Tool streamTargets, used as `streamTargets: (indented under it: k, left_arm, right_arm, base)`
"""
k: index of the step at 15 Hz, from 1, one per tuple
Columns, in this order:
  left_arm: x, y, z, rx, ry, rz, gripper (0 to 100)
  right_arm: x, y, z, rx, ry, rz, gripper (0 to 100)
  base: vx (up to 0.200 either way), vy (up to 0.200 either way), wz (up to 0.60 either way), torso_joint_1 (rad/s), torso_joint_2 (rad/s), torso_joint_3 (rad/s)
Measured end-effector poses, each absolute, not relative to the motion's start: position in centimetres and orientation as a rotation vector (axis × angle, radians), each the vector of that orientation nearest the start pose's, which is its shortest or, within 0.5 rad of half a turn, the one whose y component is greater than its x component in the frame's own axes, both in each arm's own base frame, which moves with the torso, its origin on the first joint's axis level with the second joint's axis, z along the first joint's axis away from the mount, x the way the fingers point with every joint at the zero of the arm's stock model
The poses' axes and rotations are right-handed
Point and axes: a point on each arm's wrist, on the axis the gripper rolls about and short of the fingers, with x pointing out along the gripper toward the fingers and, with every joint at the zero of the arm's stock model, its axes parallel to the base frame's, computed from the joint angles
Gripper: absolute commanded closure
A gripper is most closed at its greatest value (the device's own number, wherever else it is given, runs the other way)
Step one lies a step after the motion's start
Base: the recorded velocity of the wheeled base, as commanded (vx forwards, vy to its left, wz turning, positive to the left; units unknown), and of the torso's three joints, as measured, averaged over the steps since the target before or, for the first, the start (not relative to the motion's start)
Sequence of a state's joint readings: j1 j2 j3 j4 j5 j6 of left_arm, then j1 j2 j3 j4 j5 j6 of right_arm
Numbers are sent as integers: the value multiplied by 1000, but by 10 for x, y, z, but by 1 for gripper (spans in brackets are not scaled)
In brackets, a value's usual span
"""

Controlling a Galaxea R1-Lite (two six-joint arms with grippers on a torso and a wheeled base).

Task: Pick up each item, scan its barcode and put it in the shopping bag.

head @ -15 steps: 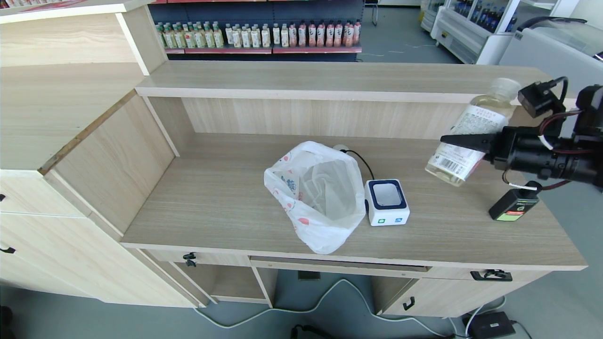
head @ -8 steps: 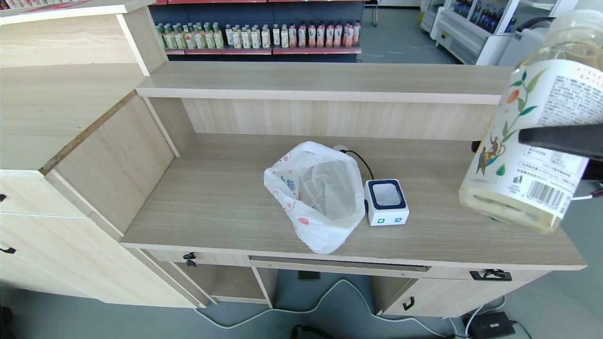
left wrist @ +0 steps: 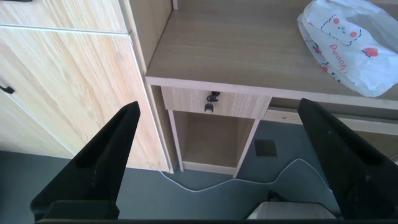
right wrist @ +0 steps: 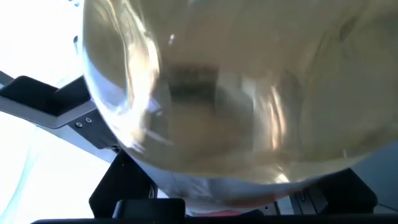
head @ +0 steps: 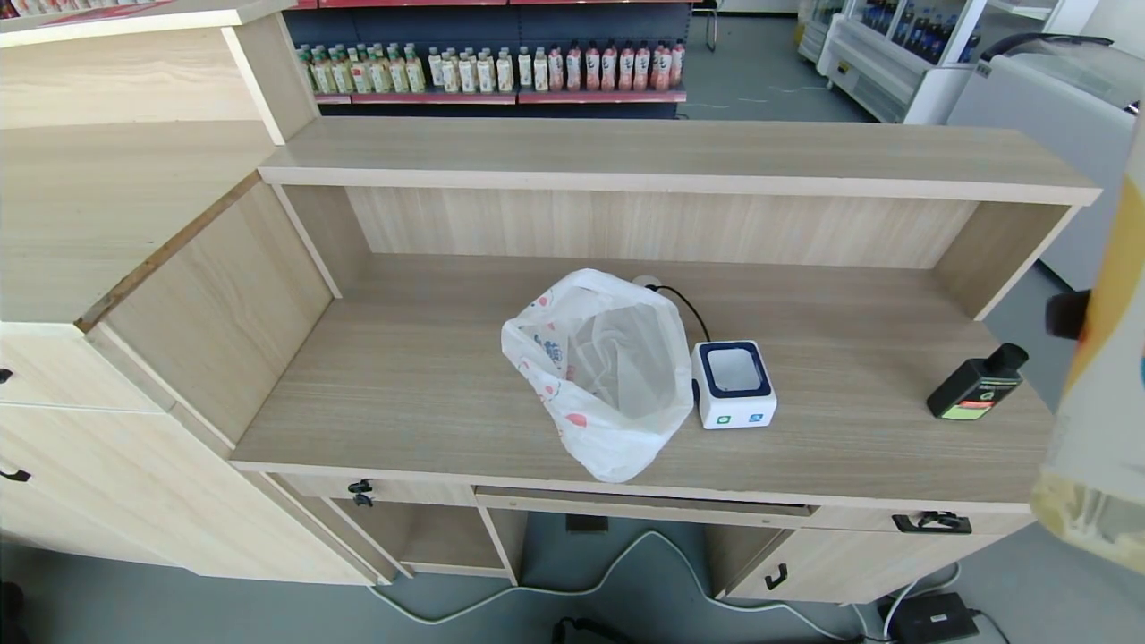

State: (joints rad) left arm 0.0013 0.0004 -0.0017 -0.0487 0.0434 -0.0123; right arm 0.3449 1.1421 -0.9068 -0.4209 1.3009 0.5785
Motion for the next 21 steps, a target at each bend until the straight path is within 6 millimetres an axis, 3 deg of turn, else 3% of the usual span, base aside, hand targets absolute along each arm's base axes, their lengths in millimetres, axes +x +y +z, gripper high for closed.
streamTargets:
  k: [21]
  left_arm:
    - [-23, 1, 81, -14, -50, 44, 0]
  right_arm:
    - [126, 68, 324, 438, 329, 1556, 100]
  base:
    - [0, 0, 0, 0, 0, 0]
